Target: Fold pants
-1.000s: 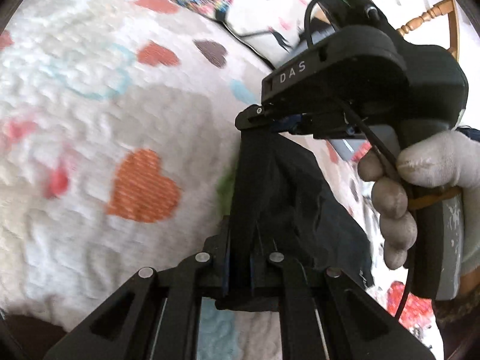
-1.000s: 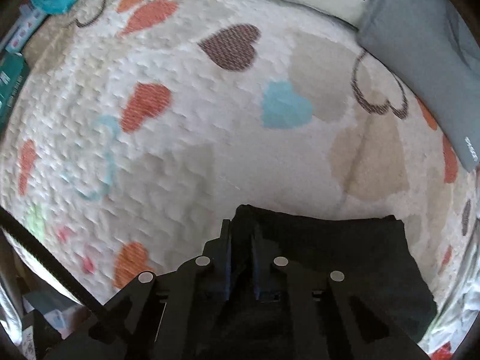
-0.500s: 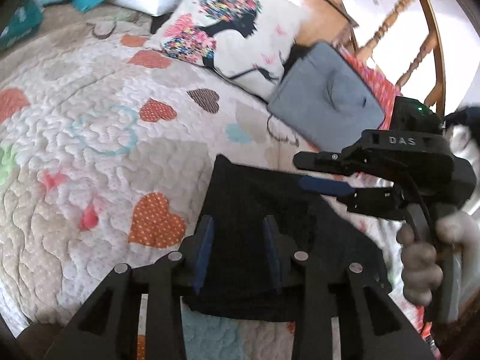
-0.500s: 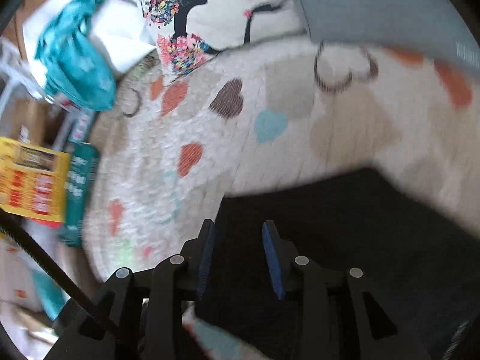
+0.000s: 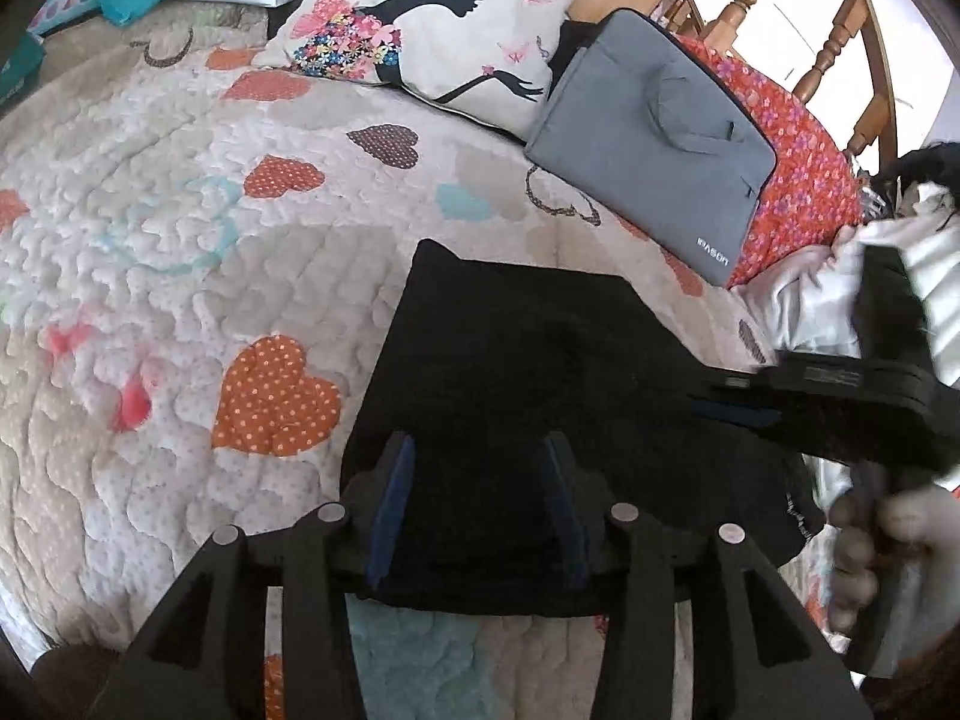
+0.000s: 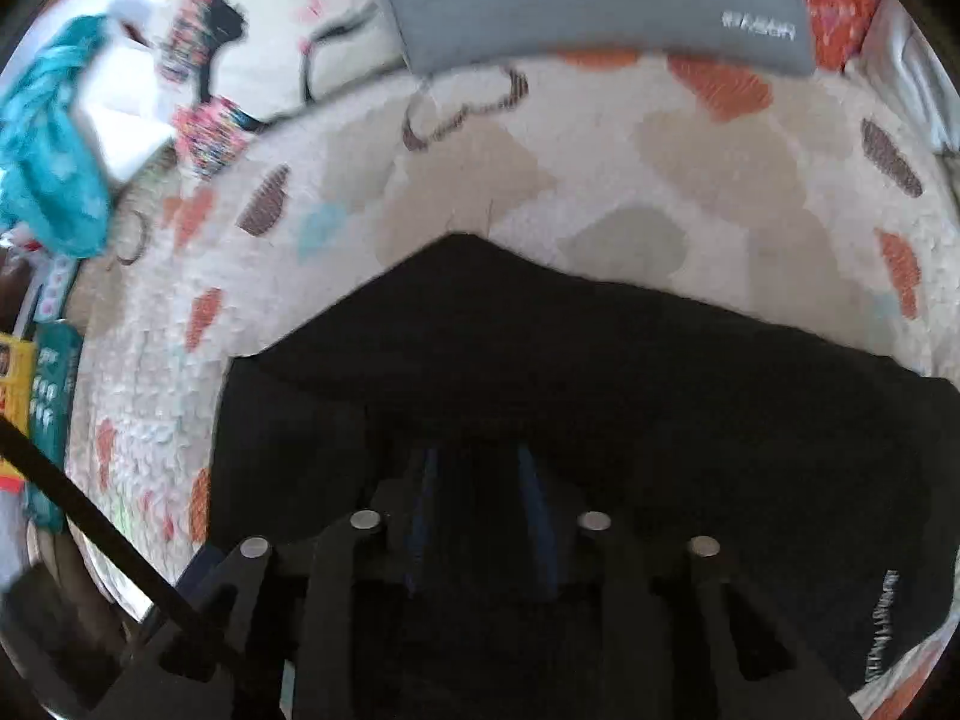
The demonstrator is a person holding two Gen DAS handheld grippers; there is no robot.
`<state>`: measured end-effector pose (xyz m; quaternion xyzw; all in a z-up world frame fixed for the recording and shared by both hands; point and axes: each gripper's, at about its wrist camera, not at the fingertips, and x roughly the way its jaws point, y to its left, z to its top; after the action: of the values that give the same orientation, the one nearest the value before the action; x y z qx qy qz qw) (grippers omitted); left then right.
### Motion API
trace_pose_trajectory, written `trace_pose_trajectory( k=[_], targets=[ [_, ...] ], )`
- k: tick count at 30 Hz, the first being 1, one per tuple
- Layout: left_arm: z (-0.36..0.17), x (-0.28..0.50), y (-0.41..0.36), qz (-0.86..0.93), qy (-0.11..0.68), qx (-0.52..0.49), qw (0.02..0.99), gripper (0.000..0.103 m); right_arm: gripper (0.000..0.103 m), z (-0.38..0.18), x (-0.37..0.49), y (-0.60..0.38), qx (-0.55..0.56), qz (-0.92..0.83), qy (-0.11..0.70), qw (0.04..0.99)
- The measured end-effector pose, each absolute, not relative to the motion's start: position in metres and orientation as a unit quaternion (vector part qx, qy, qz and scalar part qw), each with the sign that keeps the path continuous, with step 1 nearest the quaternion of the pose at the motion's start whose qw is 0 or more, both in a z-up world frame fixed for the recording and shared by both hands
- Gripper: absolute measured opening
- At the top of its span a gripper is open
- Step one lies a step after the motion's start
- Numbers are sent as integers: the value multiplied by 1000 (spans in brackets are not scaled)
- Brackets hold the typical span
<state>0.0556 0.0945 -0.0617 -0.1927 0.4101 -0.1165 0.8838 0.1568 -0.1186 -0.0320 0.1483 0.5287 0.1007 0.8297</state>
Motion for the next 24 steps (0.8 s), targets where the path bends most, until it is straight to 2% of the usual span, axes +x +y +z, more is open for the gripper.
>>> trace_pose_trajectory(
  k=[6,10,17,24],
  targets=[
    [-64,60,86,-115,416,-167,887,46,38,-20,89,-214,246,68,471,844],
    [-60,57,84,-126,410,-167,888,47,55,-19,45,-292,309,-5,440,843],
    [-31,45,34,-194,408,-94,887,47,55,-32,17,-373,375,-41,426,822],
    [3,76,-59,-298,453,-46,839,53,56,-56,3,-364,453,-45,387,802]
  ],
)
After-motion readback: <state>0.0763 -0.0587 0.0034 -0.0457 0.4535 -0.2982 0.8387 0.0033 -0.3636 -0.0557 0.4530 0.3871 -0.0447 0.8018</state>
